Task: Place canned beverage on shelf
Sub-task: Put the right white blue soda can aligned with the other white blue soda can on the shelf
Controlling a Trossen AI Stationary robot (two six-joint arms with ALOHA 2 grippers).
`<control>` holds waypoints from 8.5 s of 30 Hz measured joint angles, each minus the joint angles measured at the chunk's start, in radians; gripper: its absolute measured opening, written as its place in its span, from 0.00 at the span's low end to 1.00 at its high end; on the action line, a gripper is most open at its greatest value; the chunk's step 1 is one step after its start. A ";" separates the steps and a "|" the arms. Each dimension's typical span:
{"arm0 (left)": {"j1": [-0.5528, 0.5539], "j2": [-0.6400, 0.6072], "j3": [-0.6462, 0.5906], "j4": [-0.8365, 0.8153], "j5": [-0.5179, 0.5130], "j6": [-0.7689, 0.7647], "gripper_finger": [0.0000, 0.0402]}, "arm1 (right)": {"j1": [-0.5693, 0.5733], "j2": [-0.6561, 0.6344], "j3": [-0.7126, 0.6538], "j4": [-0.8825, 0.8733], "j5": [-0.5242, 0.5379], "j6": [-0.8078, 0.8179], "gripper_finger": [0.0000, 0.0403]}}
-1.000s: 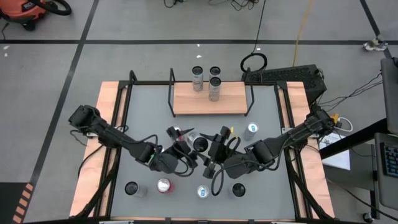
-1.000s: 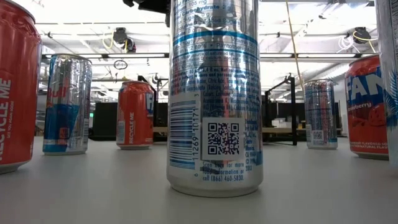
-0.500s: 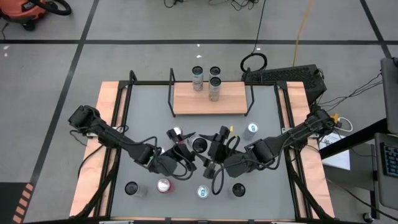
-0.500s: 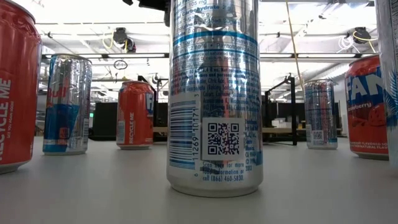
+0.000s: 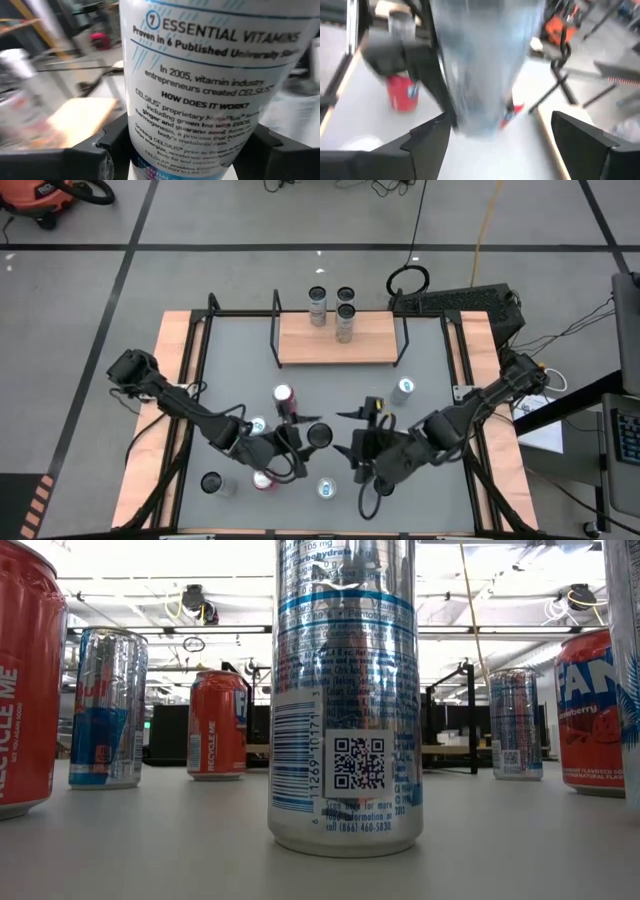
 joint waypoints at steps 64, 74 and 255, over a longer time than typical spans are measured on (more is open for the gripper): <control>-0.025 -0.180 0.001 0.179 0.117 0.312 0.98 | -0.031 -0.153 -0.395 0.690 -0.047 -0.305 0.52; -0.067 -0.190 0.003 0.189 0.043 0.312 0.98 | -0.035 -0.184 -0.396 0.576 0.073 -0.205 0.52; 1.178 0.229 0.438 -0.659 1.210 0.659 0.67 | -0.076 -0.419 -0.397 -0.129 -0.026 0.091 0.65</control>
